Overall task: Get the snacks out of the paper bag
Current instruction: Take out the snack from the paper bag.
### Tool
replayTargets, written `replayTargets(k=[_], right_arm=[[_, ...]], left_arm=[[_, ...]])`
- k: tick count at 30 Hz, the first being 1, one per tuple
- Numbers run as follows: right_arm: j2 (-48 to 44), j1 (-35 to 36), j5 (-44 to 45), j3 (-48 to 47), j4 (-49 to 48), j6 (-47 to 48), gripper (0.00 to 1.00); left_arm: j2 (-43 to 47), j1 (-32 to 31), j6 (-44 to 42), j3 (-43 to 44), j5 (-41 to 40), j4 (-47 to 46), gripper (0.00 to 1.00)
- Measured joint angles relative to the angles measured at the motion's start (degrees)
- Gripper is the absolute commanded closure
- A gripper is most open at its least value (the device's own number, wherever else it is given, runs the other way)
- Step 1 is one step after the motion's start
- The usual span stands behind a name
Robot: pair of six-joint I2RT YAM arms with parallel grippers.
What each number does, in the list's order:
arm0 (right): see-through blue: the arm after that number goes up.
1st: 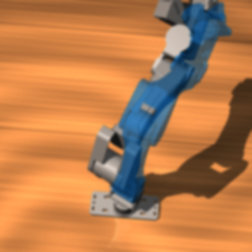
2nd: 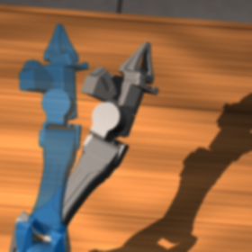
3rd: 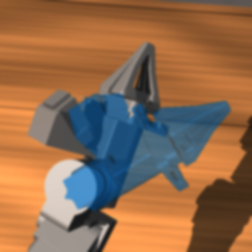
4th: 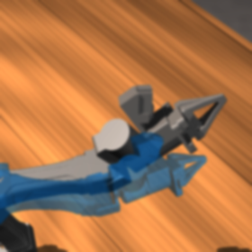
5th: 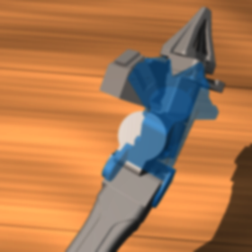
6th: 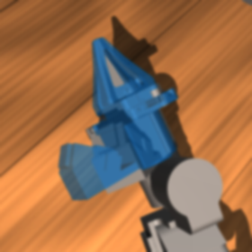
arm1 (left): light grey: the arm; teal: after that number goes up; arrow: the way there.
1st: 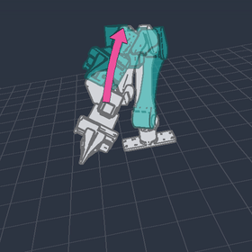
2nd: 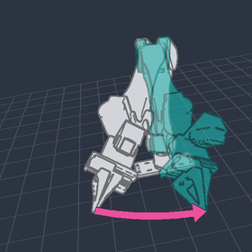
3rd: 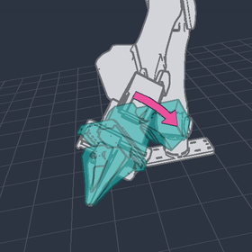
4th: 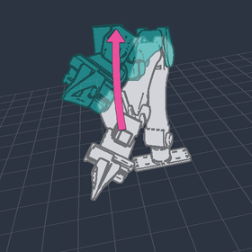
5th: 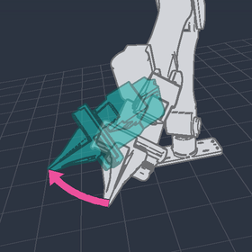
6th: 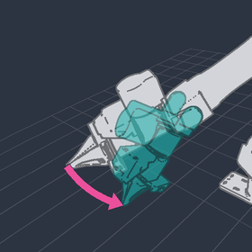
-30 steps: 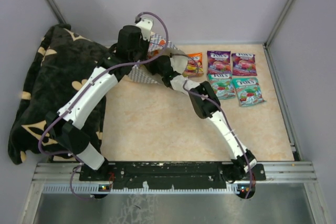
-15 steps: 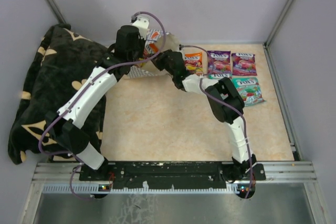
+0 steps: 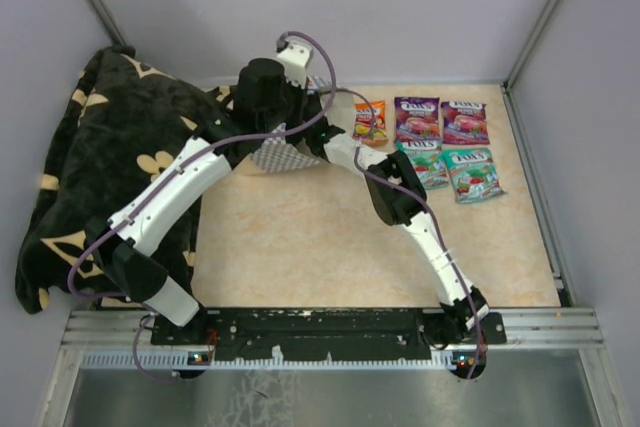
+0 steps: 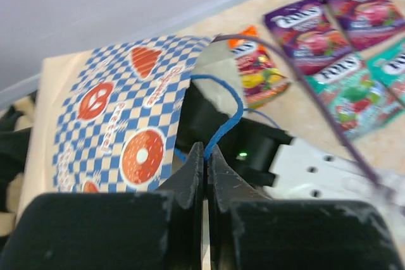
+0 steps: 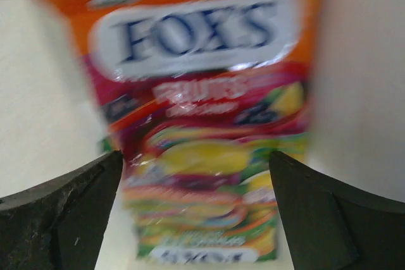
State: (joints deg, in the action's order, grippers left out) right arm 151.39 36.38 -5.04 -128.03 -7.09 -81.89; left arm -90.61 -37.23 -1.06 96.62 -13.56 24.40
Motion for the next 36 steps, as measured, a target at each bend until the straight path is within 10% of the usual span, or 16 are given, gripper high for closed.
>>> replayTargets(k=[9,11,14,21,30,36], right_arm=[[-1.49,0.2,0.59,5.27,5.6,-1.25,0.06],[-0.09,0.22,0.33,1.29,8.31,-1.25,0.33],[2.58,0.26,-0.98,-2.78,8.26,-1.49,1.0],[4.72,0.55,-4.81,-3.89,5.55,1.09,1.0],[-26.73,1.49,-4.74,42.25,-2.71,13.07,1.0],[-47.87,2.32,-3.91,56.22,2.69,24.15,1.0]], left_arm=[[1.25,-5.07,1.42,-2.51,3.98,0.07,1.0],[1.66,-5.18,1.22,-3.56,5.51,0.11,1.0],[1.68,-5.2,0.83,-4.11,6.32,0.09,1.0],[1.68,-4.0,-0.33,-4.17,2.54,0.09,1.0],[1.11,2.27,-0.7,-4.2,-12.57,-1.07,1.0],[-1.51,5.2,-1.38,-4.04,-19.47,-1.86,1.0]])
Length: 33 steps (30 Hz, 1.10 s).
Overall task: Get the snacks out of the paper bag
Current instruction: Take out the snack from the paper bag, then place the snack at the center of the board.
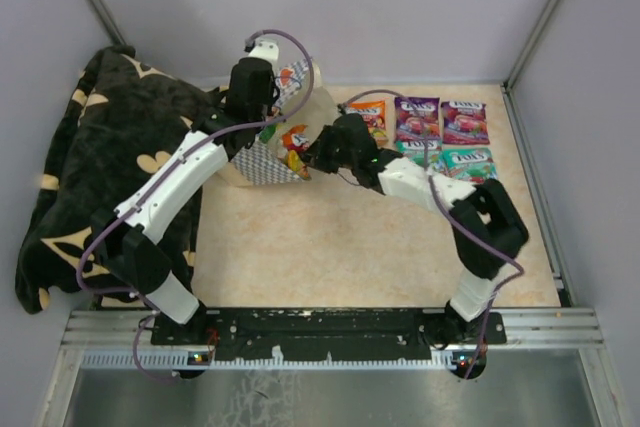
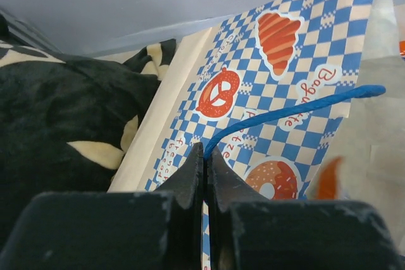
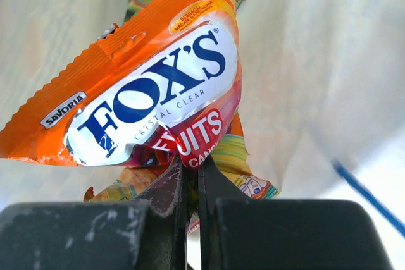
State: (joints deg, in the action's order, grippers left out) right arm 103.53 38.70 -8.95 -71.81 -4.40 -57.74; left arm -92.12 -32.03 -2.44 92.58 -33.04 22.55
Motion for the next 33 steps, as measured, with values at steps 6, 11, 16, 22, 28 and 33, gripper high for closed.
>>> replayTargets(k=[6,11,16,22,28,33], right_arm=[[-24.59,0.26,7.21,7.93,12.96,12.68,1.0],[-37.03,0.24,16.15,5.16,27.89,20.57,1.0],[-34.53,0.24,24.44,4.07,40.79,22.82,1.0],[-27.43,0.24,27.8,14.56,45.09,19.71,0.33],[-27.36,0.11,28.26,16.68,41.09,19.32,0.5],[-35.74,-7.34,14.53,20.02,27.82,24.3,1.0]], left_arm=[[-1.18,0.79,-1.7,0.2,-2.99,-0.81,1.0],[-1.18,3.04,-3.13,0.44,-4.17,-1.57,1.0],[-1.2,5.35,-5.53,1.55,-5.55,-2.01,1.0],[-1.16,8.74,-8.0,3.52,-6.45,-2.05,1.0],[-0.26,10.38,-8.87,3.78,-5.81,-2.01,1.0],[0.52,10.38,-8.87,3.76,-3.76,-2.01,1.0]])
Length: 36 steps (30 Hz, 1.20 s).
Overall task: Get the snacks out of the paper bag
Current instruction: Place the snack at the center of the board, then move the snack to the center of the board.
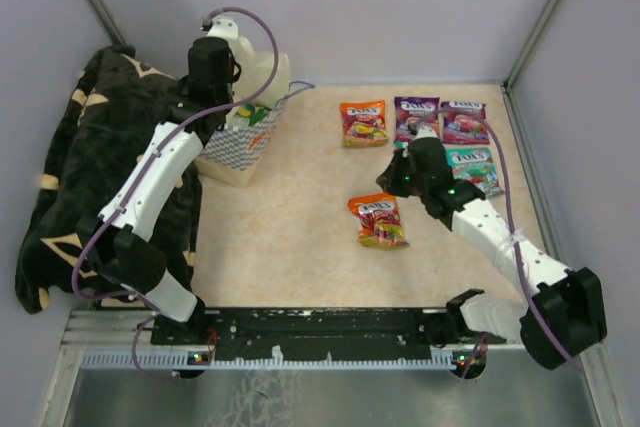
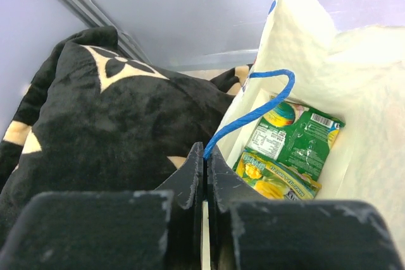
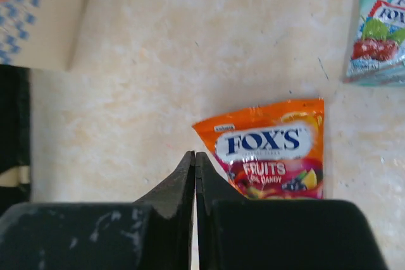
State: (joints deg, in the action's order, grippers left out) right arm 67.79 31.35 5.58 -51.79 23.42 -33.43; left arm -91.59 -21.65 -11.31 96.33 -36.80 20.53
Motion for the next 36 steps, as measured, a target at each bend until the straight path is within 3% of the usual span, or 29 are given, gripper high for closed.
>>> replayTargets(k=[3,6,12,17,18,21,24,29,33,36], right_arm=[[-1.51,-10.56,-14.25,6.91,-12.09,-0.5,1.0],[3.54,-17.16,-26.71,15.45,-23.54,-3.23,1.0],[24.48,-18.4,-47.69,28.33,-50.29,-14.1,1.0],[32.41,-18.78,-54.34,27.36,-60.7,-17.62,1.0],[32.41,-18.78,-54.42,27.34,-60.92,-17.75,0.96],[28.15,-18.21,-51.98,26.4,-53.44,-15.02,0.52],[16.44,-15.5,-42.73,21.53,-36.89,-7.54,0.22],[1.07,-10.51,-22.14,8.87,-15.91,0.68,0.13],[-1.2,-7.17,-7.06,4.94,-2.95,1.79,0.05],[0.42,0.11,0.94,5.35,6.21,0.28,0.01]], left_arm=[[0.0,0.0,0.11,0.0,1.03,0.04,1.0],[0.02,0.04,0.15,0.0,1.86,0.02,1.0],[0.26,0.04,0.63,-0.26,3.45,0.0,1.0],[1.01,0.07,0.79,-0.72,3.72,0.02,1.0],[1.18,0.07,0.76,-0.83,3.65,0.02,1.0],[1.88,0.07,0.81,-1.38,3.61,0.0,1.0],[2.51,0.07,0.94,-1.46,3.69,0.02,1.0],[3.3,0.07,1.03,-1.46,3.85,0.0,1.0],[3.32,0.07,1.18,-1.46,3.93,0.04,1.0],[3.32,0.07,1.22,-1.46,4.0,0.02,1.0]])
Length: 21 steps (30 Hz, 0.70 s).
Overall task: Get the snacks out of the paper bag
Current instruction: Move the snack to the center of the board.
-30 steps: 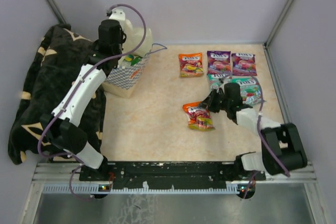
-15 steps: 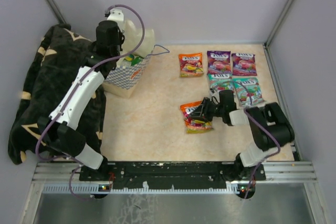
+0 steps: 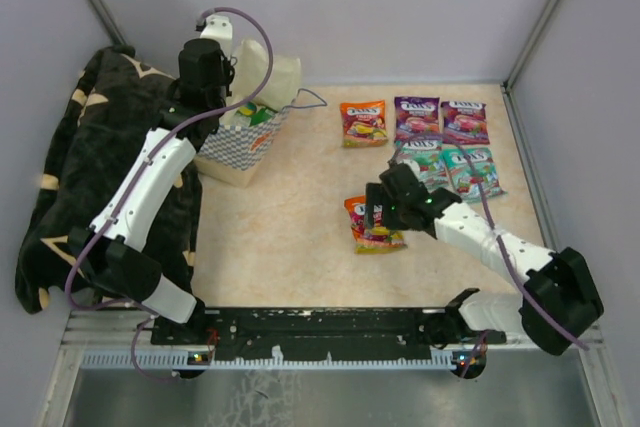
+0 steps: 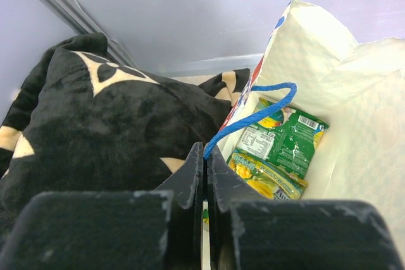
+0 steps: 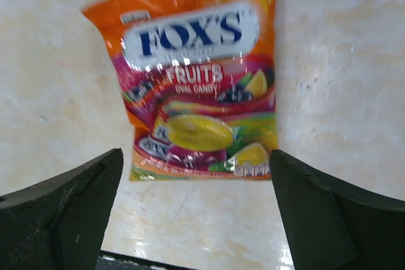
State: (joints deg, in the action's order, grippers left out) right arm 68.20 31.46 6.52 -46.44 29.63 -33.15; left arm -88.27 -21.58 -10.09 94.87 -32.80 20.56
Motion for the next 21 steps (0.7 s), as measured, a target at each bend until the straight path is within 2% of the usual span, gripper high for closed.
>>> replayTargets(k=[3,5,13,21], right_arm=[[2.75,5.77,4.22,1.84,4.33,-1.99,0.01],[4.28,7.04,5.49,4.09,4.74,-3.1,0.01],[11.34,7.06,6.05,5.86,-0.13,-6.08,0.01],[20.24,6.99,8.26,-0.94,-5.35,-5.64,0.01]], left_arm=[[0.0,0.0,0.07,0.0,0.22,0.02,1.0],[0.0,0.0,0.17,0.0,0.52,0.0,1.0],[-0.35,0.0,0.2,0.0,1.51,-0.02,1.0],[-1.33,0.0,0.17,0.11,1.88,0.04,1.0]])
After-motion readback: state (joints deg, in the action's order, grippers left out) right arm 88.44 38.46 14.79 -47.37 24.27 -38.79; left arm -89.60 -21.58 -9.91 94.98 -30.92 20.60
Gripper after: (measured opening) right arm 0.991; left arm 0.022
